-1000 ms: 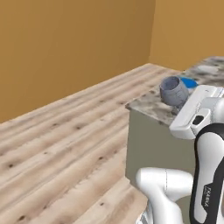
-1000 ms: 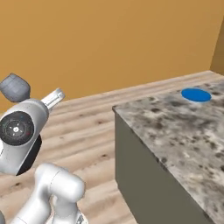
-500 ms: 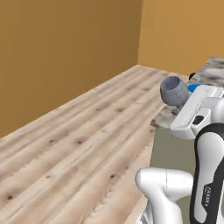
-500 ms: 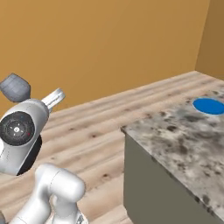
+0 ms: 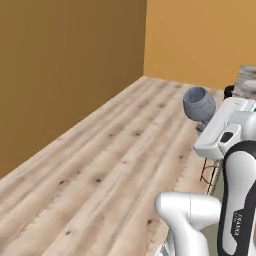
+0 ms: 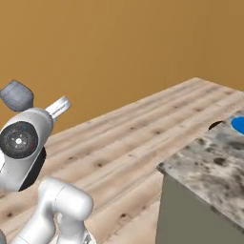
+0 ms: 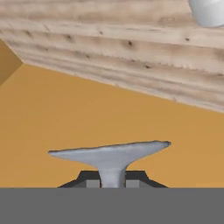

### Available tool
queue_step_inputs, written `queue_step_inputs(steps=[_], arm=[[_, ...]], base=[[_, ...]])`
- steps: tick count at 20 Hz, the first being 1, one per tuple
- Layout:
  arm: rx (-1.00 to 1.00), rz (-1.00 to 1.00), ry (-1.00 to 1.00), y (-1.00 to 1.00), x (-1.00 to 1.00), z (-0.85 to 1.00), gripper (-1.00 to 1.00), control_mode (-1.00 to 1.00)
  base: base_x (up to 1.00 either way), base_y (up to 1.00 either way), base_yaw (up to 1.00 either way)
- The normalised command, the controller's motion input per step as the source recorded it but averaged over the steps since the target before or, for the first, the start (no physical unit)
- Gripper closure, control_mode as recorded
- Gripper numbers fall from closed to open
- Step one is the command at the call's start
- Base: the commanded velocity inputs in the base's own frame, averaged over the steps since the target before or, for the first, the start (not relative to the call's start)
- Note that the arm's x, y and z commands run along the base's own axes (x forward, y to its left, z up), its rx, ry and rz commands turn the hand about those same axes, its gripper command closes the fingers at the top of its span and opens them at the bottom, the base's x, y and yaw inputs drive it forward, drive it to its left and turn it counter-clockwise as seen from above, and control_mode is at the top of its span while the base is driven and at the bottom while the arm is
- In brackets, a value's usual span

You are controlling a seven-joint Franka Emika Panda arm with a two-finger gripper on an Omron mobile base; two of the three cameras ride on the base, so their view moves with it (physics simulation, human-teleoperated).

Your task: Retrieve the wine glasses from the counter and place one next to each plate.

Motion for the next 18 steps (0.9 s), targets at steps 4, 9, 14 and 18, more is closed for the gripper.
queue_step_inputs(steps=[4, 9, 14, 18], arm=[[0.0, 0.0, 0.0, 0.0, 0.0, 0.0, 1.0, 1.0], [0.0, 0.0, 0.0, 0.0, 0.0, 0.0, 1.0, 1.0], [0.0, 0.0, 0.0, 0.0, 0.0, 0.0, 1.0, 1.0], [0.0, 0.0, 0.0, 0.0, 0.0, 0.0, 1.0, 1.0]], base=[[1.0, 1.0, -0.33], [1.0, 1.0, -0.35], [1.0, 1.0, -0.4], [1.0, 0.98, -0.48]])
